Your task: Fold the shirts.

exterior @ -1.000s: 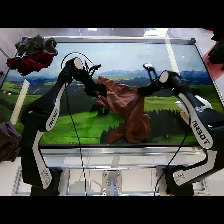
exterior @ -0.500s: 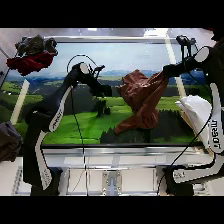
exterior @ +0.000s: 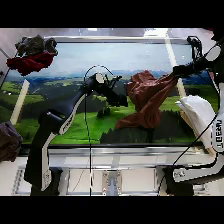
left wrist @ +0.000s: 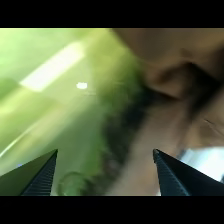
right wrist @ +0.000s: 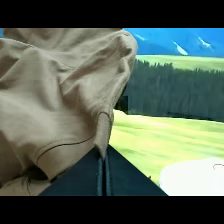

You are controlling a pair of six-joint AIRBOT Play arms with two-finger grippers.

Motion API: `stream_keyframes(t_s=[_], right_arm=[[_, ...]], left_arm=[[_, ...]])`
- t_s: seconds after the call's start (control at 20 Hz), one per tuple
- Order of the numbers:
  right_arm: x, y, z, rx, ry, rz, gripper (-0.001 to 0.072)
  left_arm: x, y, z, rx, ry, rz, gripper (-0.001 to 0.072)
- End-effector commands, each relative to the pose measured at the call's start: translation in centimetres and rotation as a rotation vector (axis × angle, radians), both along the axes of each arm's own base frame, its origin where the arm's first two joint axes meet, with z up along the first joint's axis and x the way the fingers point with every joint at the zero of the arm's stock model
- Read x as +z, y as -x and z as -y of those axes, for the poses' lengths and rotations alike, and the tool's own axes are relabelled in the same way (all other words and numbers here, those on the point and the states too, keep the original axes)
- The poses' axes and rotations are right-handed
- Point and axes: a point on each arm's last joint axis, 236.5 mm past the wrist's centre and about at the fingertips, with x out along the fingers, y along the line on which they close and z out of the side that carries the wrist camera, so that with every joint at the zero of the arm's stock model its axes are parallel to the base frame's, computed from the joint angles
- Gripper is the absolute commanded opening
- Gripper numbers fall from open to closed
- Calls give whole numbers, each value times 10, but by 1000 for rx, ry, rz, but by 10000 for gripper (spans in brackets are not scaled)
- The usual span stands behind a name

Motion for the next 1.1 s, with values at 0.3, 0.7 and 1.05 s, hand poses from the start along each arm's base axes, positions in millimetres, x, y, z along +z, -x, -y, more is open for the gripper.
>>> stream_keyframes(t_s=[0.3, 0.7, 1.05], right_arm=[[1, 2, -6, 0, -54, -4, 27], [3, 1, -12, 11, -77, 2, 27], [3, 1, -12, 27, -68, 5, 27]], left_arm=[[21, 69, 27, -294, 127, -29, 559], [-27, 59, 40, -353, -87, 230, 507], [11, 31, 65, -339, -46, 400, 507]])
